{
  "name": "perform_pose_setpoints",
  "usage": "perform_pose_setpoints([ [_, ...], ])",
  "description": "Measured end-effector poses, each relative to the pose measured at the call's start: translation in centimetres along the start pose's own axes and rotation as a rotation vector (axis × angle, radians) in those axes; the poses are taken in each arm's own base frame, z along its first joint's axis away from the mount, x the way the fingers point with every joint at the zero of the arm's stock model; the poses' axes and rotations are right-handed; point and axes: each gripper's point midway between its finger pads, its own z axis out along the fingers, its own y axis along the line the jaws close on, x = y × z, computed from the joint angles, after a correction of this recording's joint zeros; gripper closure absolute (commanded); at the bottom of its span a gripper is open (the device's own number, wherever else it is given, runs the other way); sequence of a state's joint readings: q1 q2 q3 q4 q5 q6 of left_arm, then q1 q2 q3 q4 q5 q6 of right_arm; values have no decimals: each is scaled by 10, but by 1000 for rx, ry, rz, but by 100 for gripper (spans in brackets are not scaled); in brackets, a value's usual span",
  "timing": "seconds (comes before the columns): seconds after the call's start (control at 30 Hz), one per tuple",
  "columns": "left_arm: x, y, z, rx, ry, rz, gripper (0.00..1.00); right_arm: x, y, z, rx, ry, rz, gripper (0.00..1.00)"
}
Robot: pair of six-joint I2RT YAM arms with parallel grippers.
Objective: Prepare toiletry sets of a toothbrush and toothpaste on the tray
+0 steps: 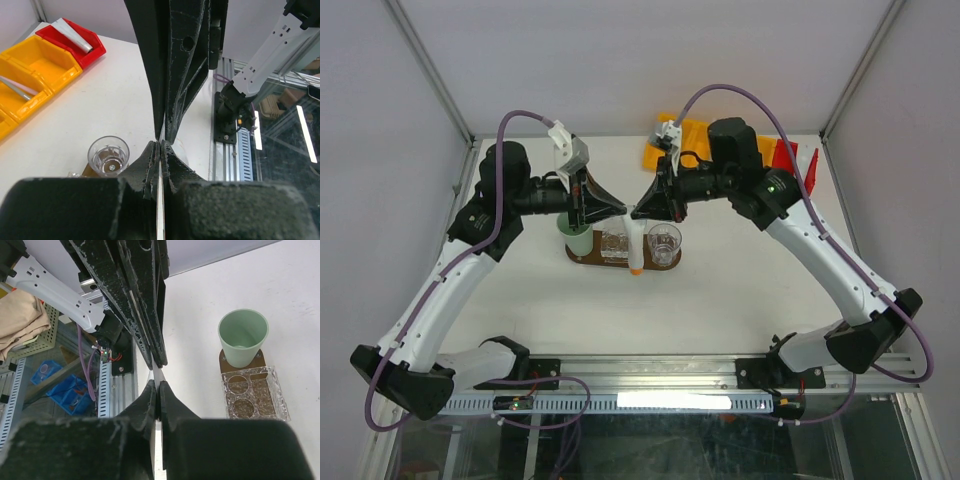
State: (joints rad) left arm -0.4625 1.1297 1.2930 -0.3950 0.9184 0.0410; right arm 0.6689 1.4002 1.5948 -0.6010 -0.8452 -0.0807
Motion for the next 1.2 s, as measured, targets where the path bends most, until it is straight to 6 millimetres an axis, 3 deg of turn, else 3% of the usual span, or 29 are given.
perform_pose_setpoints([
  [0.03, 0, 0, 0, -1, 0, -1, 100, 0, 1, 0, -4, -1, 0, 100],
  [0.07, 0, 1, -1, -3, -1, -4, 90, 0, 1, 0, -8, -1, -2, 100],
  [0.13, -1, 3, -2, -10, -3, -6, 48, -1, 2, 1, -15, -3, -10, 100],
  [0.2, -4, 8, -4, -32, -15, -16, 22, -2, 1, 1, -16, -9, -27, 100],
  [0.27, -10, 18, -8, -75, -38, -14, 4, -2, -3, 3, -6, -16, -50, 100],
  [0.53, -56, 92, -46, -438, -238, -89, 1, 15, -43, 15, 119, -23, -128, 100],
  [0.67, -74, 135, -80, -709, -373, -151, 1, 15, -60, 19, 183, -49, -170, 100],
  [0.77, -82, 157, -105, -849, -456, -163, 1, 9, -66, 22, 220, -71, -214, 100],
  [0.83, -79, 169, -122, -929, -495, -158, 1, 2, -66, 25, 230, -92, -254, 100],
  [1.0, -49, 188, -153, -1041, -508, -198, 1, -8, -63, 37, 221, -135, -342, 100],
  [1.2, -34, 198, -178, -1105, -530, -230, 1, -3, -75, 51, 219, -143, -376, 100],
])
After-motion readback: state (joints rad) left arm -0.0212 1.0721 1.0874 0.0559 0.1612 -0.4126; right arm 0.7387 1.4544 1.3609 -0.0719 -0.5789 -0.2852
